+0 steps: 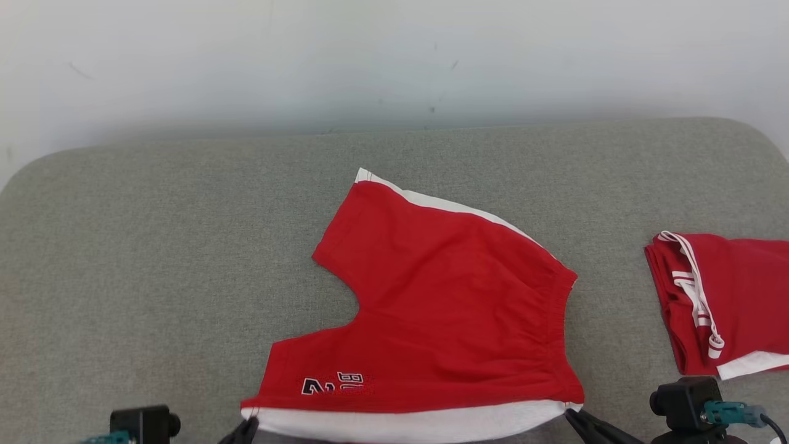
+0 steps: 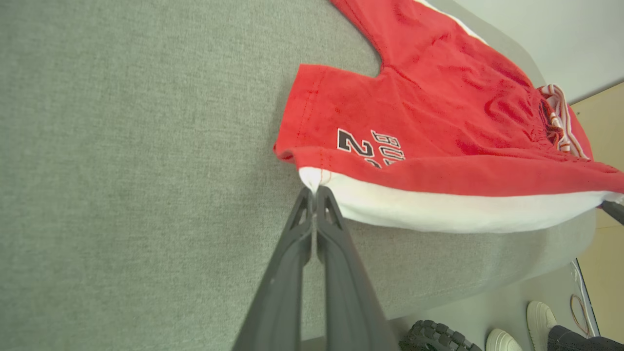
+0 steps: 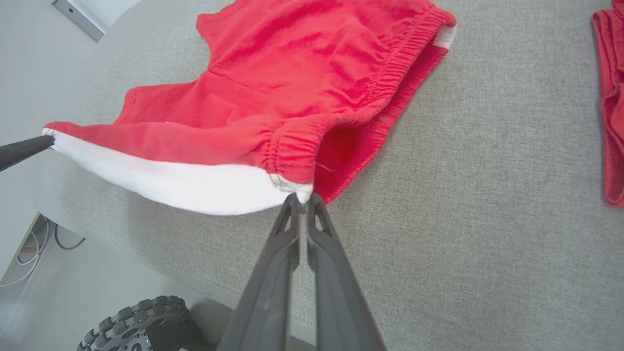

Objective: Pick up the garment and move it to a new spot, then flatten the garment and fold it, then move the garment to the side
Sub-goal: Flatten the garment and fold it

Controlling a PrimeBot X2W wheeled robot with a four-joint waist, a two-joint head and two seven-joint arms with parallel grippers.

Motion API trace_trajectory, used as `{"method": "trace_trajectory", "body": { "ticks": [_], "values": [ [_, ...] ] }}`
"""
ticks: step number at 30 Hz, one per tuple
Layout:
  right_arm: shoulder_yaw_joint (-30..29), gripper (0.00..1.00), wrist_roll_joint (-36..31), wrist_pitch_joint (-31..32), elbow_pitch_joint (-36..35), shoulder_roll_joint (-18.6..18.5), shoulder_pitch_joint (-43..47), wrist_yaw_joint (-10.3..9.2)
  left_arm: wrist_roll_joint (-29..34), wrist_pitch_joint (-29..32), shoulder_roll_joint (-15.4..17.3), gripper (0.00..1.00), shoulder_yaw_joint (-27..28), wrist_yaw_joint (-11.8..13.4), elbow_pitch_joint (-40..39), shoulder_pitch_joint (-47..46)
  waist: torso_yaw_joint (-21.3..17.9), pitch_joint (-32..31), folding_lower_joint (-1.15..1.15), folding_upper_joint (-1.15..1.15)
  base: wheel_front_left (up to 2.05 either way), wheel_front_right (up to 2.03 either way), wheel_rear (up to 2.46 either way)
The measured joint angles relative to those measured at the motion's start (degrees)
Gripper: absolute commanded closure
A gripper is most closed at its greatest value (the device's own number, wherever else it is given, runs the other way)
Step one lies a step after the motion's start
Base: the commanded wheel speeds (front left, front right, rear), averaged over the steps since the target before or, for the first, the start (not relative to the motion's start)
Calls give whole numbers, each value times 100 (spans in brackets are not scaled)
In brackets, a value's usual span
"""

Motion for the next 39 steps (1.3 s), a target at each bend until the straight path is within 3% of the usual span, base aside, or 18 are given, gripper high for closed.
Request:
{"method": "trace_trajectory", "body": {
  "ticks": [17,39],
  "values": [
    [-330,100,403,-257,-527,144,-491,99,197,-363,-218,100,116,104,118,-1143,-329,179,0,0,0,0,0],
    [-234,100,747,-326,516,481,-1944,151,1158,-527,-559,100,-365,107,1673,-3894,-650,838,1,0,0,0,0]
  ]
}}
